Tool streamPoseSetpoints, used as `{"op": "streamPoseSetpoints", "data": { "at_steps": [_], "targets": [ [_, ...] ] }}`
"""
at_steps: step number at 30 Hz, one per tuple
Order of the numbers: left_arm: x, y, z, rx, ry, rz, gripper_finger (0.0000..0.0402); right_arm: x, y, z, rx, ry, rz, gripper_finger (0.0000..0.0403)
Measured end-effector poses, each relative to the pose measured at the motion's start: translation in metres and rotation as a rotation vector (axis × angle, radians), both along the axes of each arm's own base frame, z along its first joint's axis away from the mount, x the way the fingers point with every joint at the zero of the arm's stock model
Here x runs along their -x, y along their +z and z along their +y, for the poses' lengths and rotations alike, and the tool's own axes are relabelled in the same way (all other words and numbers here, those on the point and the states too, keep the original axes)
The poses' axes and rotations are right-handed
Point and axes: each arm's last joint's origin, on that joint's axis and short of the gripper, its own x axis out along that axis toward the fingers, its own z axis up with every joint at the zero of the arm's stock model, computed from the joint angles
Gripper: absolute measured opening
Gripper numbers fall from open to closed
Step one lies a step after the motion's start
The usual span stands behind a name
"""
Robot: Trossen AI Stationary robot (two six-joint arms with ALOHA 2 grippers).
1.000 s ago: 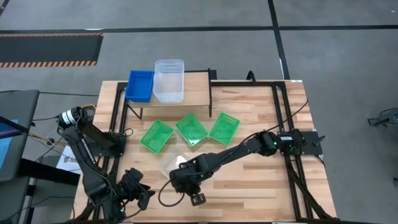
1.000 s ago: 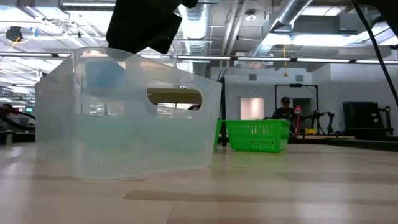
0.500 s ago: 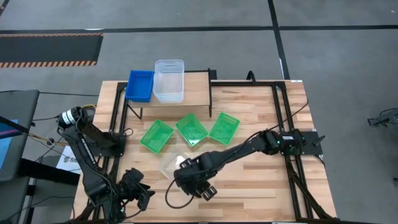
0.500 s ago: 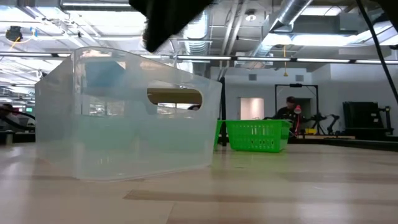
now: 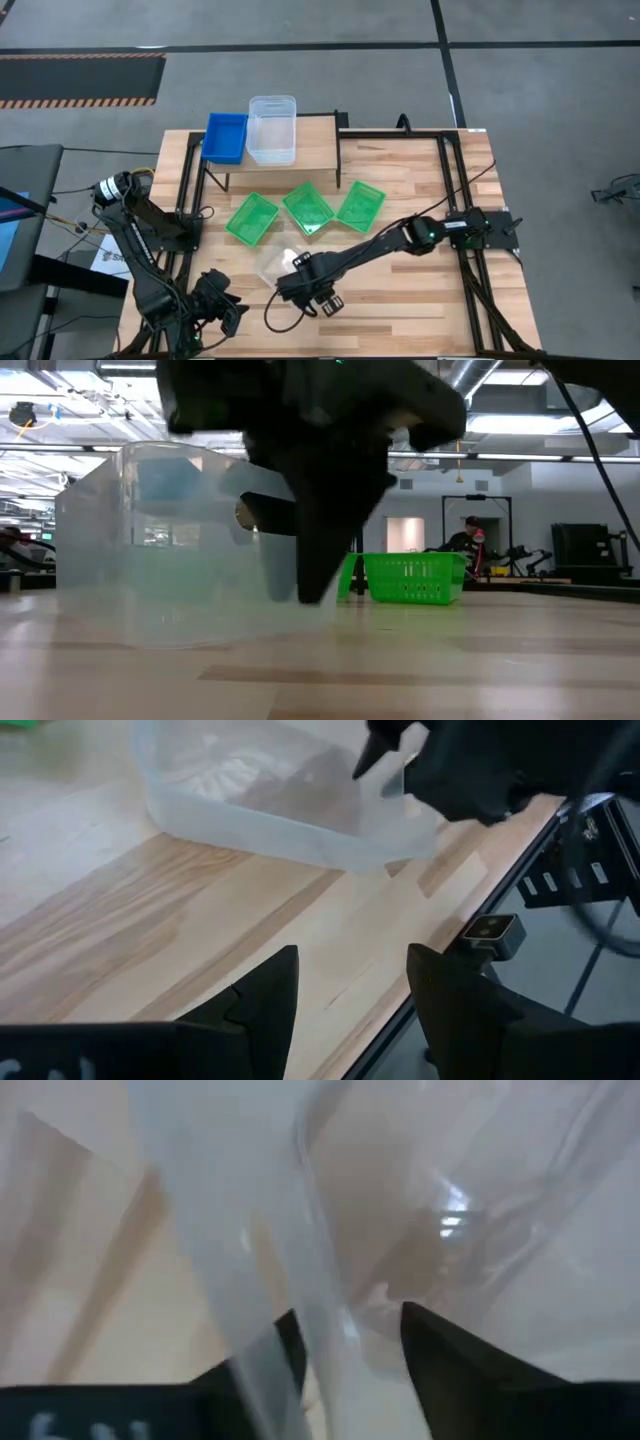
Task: Stack baskets on shelf by color
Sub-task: Stack the transparent bin on top of the other transparent bins on the shelf
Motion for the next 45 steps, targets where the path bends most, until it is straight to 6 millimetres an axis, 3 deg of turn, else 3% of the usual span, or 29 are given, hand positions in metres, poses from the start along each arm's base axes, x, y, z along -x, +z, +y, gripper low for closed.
{"op": "streamPoseSetpoints", "data": {
  "at_steps": [5,7,13,17,25,29,32,35,40,45],
  "targets": [
    [0.0,0.0,0.0,0.001,0.002,-0.001,0.0176,0.0,0.006,0.001,-0.026,-0.031,-0.011,0.0045],
    [0.0,0.0,0.0,0.006,0.008,-0.001,0.0176,0.002,0.015,-0.001,-0.087,-0.049,0.001,0.0016],
    [0.0,0.001,0.0,0.043,0.041,-0.008,0.0176,0.017,0.07,-0.003,-0.25,-0.038,-0.022,0.0006],
    [0.0,0.009,0.001,0.063,0.037,-0.021,0.0176,0.035,0.131,-0.018,-0.319,-0.06,-0.132,0.0004],
    [0.001,0.03,0.006,0.054,0.028,-0.118,0.0176,0.07,0.242,-0.078,-0.304,-0.207,-0.559,0.0002],
    [0.005,0.043,0.018,0.025,0.062,-0.205,0.0176,0.073,0.275,-0.121,-0.194,-0.35,-0.808,0.0002],
    [0.009,0.054,0.033,-0.02,0.097,-0.255,0.0176,0.065,0.283,-0.157,-0.145,-0.444,-0.919,0.0001],
    [0.013,0.064,0.051,-0.051,0.122,-0.259,0.0176,0.053,0.278,-0.193,-0.113,-0.521,-0.969,0.0001],
    [0.019,0.077,0.08,-0.086,0.166,-0.249,0.0176,0.034,0.253,-0.245,-0.039,-0.573,-0.949,0.0002],
    [0.024,0.088,0.105,-0.131,0.184,-0.239,0.0176,0.023,0.23,-0.283,-0.007,-0.575,-0.913,0.0002]
  ]
}}
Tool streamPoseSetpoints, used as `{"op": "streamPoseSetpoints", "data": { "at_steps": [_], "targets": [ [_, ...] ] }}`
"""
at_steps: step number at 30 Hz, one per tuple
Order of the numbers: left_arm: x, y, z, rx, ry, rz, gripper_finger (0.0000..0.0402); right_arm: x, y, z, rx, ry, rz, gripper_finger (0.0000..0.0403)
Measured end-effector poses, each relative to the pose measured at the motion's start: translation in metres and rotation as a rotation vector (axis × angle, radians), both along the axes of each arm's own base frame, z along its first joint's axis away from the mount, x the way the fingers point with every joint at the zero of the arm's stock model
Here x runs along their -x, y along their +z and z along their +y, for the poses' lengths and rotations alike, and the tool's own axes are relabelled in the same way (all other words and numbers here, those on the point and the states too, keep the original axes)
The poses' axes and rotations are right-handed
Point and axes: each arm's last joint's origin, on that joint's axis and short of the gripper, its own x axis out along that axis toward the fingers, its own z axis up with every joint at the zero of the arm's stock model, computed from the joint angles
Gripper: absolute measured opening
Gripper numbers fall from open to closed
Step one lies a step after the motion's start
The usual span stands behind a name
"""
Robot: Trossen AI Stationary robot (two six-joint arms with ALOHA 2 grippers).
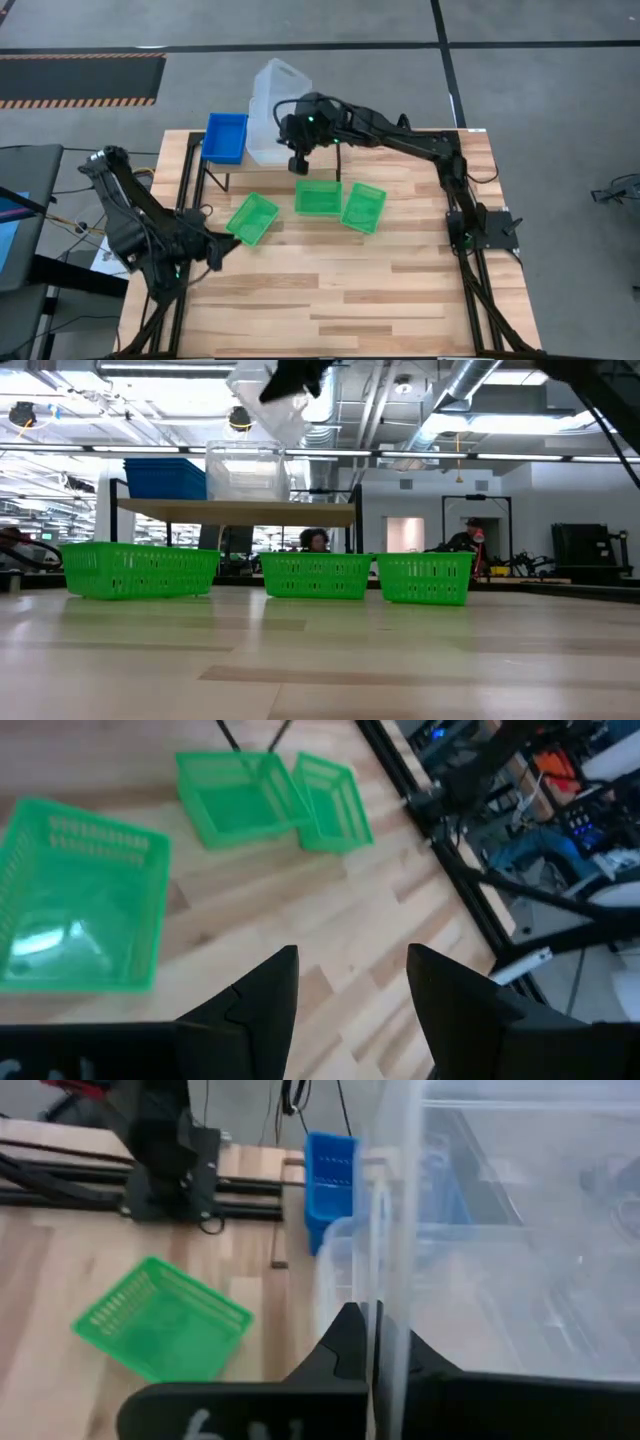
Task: Stack baskets on shelf by color
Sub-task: Stack the transparent bin on top of the other transparent bins on the shelf
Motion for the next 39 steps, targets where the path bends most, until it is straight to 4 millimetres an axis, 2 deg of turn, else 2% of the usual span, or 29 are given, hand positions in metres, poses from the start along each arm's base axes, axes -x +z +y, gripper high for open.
{"op": "streamPoseSetpoints", "data": {
  "at_steps": [4,7,15,22,29,39],
  "targets": [
    [0.004,0.007,0.017,-0.02,0.016,0.003,0.0176,-0.005,-0.016,-0.019,0.006,-0.016,0.04,0.0002],
    [0.007,0.012,0.028,-0.02,0.024,-0.005,0.0176,-0.004,-0.019,-0.026,0.005,-0.022,0.056,0.0004],
    [0.016,0.022,0.05,-0.051,0.022,-0.014,0.0176,-0.004,-0.017,-0.024,0.025,-0.002,0.046,0.0022],
    [0.022,0.027,0.065,-0.095,0.033,-0.006,0.0176,-0.008,-0.025,-0.026,0.053,0.018,0.079,0.0052],
    [0.029,0.031,0.078,-0.136,0.026,-0.001,0.0176,-0.007,-0.023,-0.029,0.079,0.024,0.075,0.0087],
    [0.042,0.035,0.099,-0.148,0.098,-0.011,0.0176,-0.006,-0.024,-0.031,0.097,0.012,0.089,0.0165]
  ]
}}
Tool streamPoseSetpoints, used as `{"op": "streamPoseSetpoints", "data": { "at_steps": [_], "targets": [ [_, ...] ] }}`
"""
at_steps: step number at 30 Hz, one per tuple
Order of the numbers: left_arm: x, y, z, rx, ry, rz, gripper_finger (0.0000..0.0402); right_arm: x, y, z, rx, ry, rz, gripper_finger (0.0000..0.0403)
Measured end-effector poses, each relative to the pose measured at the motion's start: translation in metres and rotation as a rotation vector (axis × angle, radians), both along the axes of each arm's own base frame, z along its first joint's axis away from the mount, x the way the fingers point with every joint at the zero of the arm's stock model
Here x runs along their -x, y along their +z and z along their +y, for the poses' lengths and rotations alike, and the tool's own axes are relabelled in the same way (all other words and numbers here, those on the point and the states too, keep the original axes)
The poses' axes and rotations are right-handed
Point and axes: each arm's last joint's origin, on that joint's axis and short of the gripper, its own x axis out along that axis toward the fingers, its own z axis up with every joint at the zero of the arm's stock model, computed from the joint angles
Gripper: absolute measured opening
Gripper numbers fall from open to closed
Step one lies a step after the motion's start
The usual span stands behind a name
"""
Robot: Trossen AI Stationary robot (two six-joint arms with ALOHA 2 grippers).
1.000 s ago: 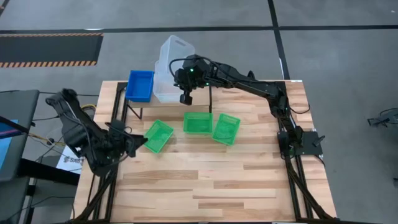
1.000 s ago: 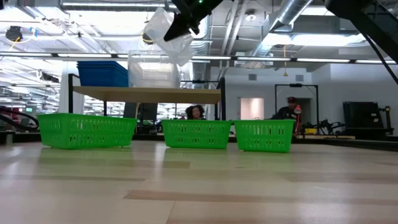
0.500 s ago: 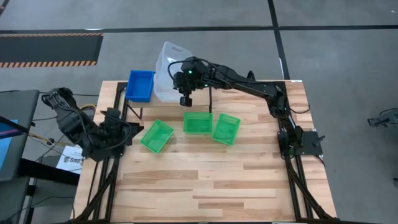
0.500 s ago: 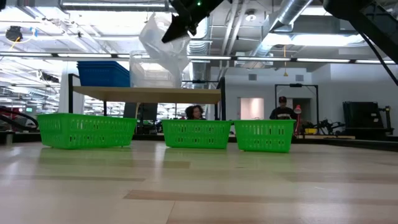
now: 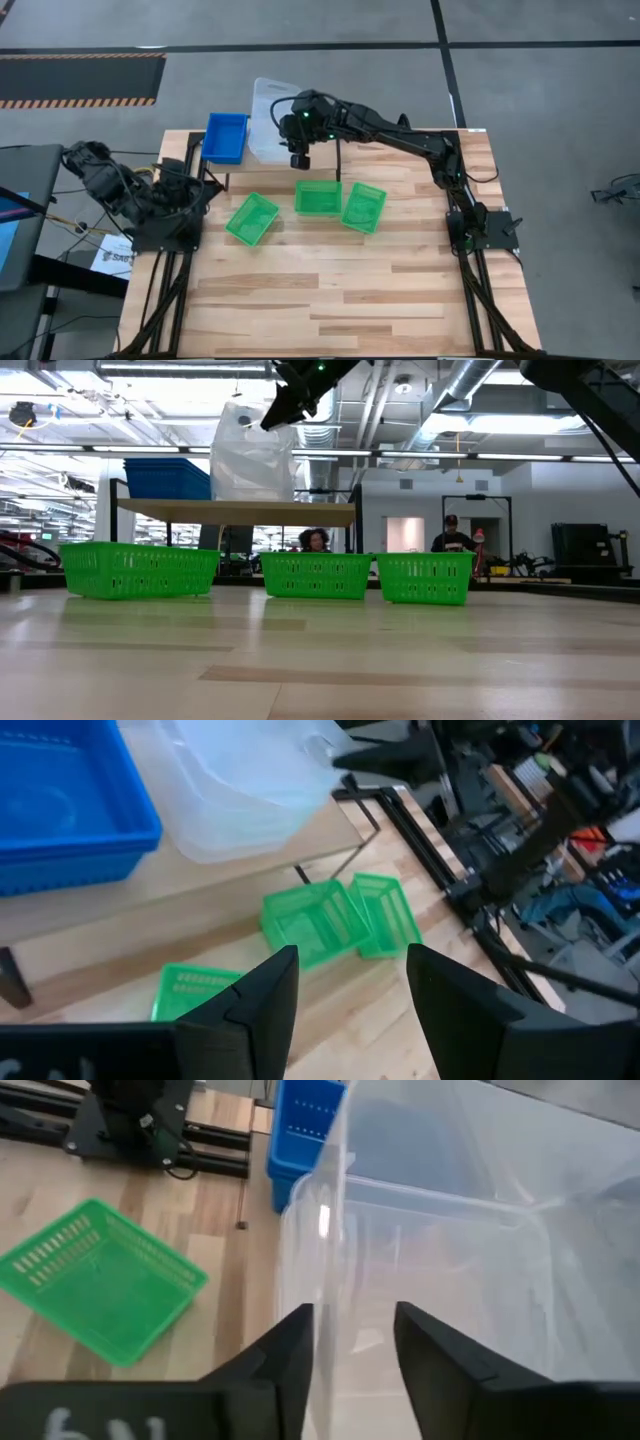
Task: Stack baskets on shelf by color
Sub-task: Stack the transparent bin on top of the other transparent bins on the shelf
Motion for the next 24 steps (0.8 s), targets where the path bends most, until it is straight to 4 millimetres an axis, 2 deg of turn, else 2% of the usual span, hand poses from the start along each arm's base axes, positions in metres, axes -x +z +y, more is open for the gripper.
{"op": "streamPoseSetpoints", "data": {
  "at_steps": [5,7,9,13,19,24],
  "targets": [
    [0.004,0.001,0.009,0.006,0.07,-0.021,0.0176,0.001,0.004,-0.001,0.037,0.017,-0.006,0.0208],
    [0.004,0.002,0.012,-0.001,0.103,-0.039,0.0176,0.006,0.013,0.001,0.052,0.02,-0.031,0.0221],
    [0.005,0.003,0.014,-0.014,0.133,-0.053,0.0176,0.016,0.032,0.004,0.075,0.02,-0.085,0.0229],
    [0.006,0.004,0.019,-0.062,0.188,-0.069,0.0176,0.026,0.057,0.006,0.041,-0.036,-0.212,0.0226],
    [0.005,0.005,0.024,-0.098,0.261,-0.084,0.0176,0.007,0.058,0.004,0.061,-0.009,-0.377,0.0205],
    [0.005,0.005,0.025,-0.101,0.275,-0.08,0.0176,-0.017,0.036,-0.003,0.066,0.051,-0.433,0.0191]
  ]
}}
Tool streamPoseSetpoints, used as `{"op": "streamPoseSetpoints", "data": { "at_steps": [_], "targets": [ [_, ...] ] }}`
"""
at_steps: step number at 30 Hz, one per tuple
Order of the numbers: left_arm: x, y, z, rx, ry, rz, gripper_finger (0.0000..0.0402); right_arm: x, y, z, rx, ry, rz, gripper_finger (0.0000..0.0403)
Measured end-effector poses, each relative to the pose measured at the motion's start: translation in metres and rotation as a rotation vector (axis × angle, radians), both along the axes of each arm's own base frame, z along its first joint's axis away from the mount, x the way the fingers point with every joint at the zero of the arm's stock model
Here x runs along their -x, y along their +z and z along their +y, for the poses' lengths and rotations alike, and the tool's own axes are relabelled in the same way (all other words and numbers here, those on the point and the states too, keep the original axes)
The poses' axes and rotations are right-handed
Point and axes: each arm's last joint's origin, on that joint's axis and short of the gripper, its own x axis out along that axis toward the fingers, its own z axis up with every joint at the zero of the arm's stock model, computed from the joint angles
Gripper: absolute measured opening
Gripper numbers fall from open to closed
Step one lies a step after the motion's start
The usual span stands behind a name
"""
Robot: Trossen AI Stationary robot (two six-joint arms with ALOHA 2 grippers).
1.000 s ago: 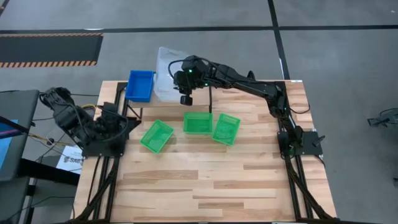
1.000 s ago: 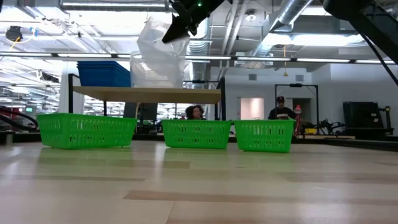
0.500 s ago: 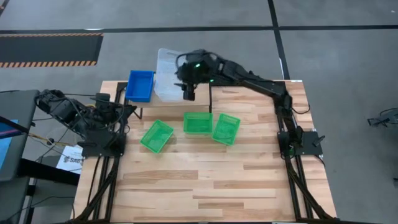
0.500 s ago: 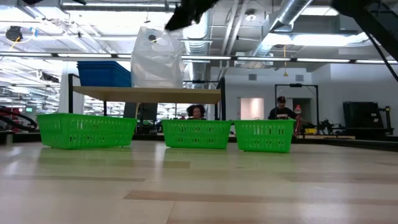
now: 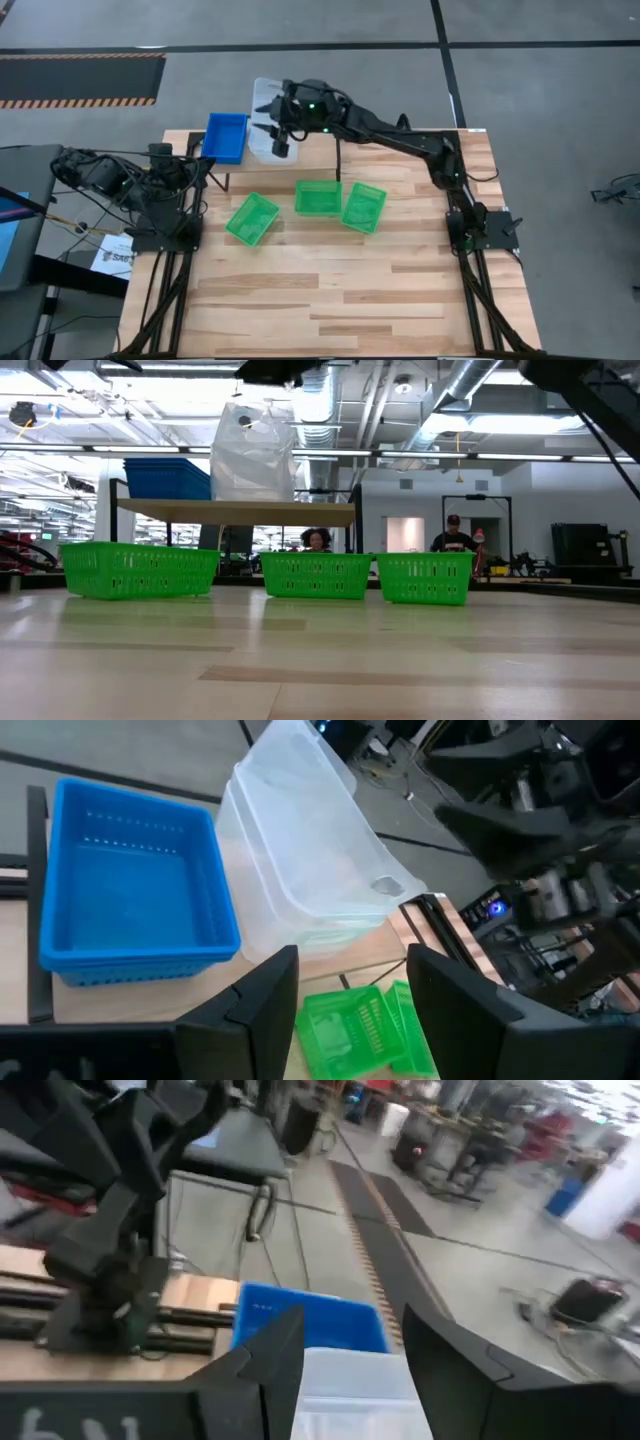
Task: Stack baskets on shelf by color
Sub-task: Stack the transparent bin on top of the other transparent bins on the shelf, then put the right green bin on the shelf
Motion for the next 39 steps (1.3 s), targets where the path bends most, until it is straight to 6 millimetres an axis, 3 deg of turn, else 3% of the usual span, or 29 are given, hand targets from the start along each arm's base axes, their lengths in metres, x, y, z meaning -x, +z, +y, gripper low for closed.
{"op": "streamPoseSetpoints", "data": {
  "at_steps": [3,9,12,16,21,25,28,31,35,37,39],
  "targets": [
    [-0.001,0.0,0.0,0.003,0.006,-0.001,0.0176,-0.014,-0.013,-0.006,0.021,0.016,-0.047,0.0186],
    [-0.004,-0.001,-0.001,0.014,0.013,-0.006,0.0176,-0.028,-0.048,-0.018,0.001,0.008,0.05,0.018],
    [-0.005,-0.001,-0.002,0.016,0.015,-0.005,0.0176,-0.027,-0.05,-0.02,-0.003,0.003,0.07,0.0181],
    [-0.005,-0.001,-0.002,0.015,0.013,-0.003,0.0176,-0.018,-0.031,-0.018,0.032,0.002,0.025,0.0181],
    [-0.005,-0.001,-0.002,0.01,0.012,0.002,0.0176,0.013,0.015,-0.007,0.077,-0.02,-0.006,0.0178],
    [-0.005,-0.001,-0.002,-0.008,0.002,0.023,0.0176,0.061,0.055,0.006,0.052,-0.103,0.072,0.018],
    [-0.004,-0.001,-0.002,-0.024,-0.008,0.041,0.0176,0.099,0.073,0.016,-0.048,-0.178,0.154,0.0185],
    [-0.004,-0.001,-0.002,-0.036,-0.016,0.055,0.0176,0.129,0.071,0.025,-0.194,-0.242,0.303,0.019],
    [-0.004,-0.002,-0.002,-0.054,-0.034,0.083,0.0178,0.161,0.048,0.037,-0.416,-0.346,0.626,0.0191],
    [-0.005,-0.002,-0.002,-0.066,-0.042,0.096,0.0184,0.169,0.033,0.043,-0.483,-0.39,0.791,0.0189],
    [-0.005,-0.002,-0.002,-0.078,-0.049,0.11,0.0191,0.163,0.017,0.049,-0.514,-0.412,0.843,0.0187]
  ]
}}
